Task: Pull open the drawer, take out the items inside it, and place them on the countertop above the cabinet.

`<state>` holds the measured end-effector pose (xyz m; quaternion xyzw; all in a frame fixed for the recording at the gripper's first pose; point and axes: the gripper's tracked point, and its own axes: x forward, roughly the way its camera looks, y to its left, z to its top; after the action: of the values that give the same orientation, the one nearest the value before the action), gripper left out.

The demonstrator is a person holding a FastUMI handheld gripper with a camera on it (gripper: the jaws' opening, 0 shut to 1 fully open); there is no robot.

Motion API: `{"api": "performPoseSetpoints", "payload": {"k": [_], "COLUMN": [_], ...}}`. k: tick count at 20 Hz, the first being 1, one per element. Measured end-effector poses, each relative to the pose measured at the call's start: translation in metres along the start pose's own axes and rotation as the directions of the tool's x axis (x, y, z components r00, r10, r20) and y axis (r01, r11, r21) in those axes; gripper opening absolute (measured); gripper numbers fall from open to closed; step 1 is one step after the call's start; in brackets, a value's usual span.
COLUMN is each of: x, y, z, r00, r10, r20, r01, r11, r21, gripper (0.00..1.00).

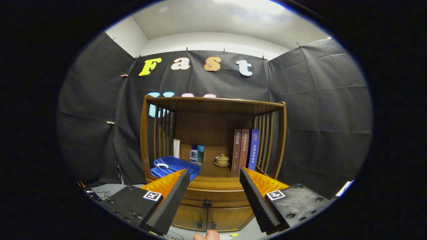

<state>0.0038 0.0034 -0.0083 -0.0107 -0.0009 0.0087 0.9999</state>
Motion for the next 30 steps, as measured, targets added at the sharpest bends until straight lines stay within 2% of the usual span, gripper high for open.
{"api": "performPoseSetpoints", "payload": {"k": [2,6,8,11,15,20,24,26,27,29,30], "x": [0.004,0.027,0.038,0.059,0.087,0.102,0.124,0.131,0.134,0.136,0.135], "y": [-0.003,-0.005,-0.009,0.004,0.024,0.024,0.022,0.021,0.027,0.026,0.026], "z": [-0.005,-0.061,-0.104,-0.182,-0.253,-0.273,-0.283,-0.288,-0.289,-0.292,-0.291], "r00": [1.0,0.999,0.999,0.994,0.979,0.973,0.97,0.965,0.965,0.963,0.962], "r10": [-0.016,-0.031,-0.043,-0.029,-0.019,-0.034,-0.049,-0.053,-0.029,-0.039,-0.044], "r20": [0.019,0.015,-0.003,-0.101,-0.204,-0.229,-0.237,-0.255,-0.26,-0.268,-0.269], "r01": [0.016,0.032,0.043,0.029,0.017,0.028,0.044,0.047,0.025,0.03,0.035], "r11": [1.0,0.999,0.999,1.0,1.0,0.999,0.999,0.998,1.0,0.999,0.999], "r21": [0.005,-0.013,-0.014,-0.01,-0.013,-0.027,-0.027,-0.031,-0.016,-0.037,-0.036], "gripper": [0.98,0.98,0.98,0.98,0.97,0.87,0.7,0.65,0.66,0.52,0.52]}}
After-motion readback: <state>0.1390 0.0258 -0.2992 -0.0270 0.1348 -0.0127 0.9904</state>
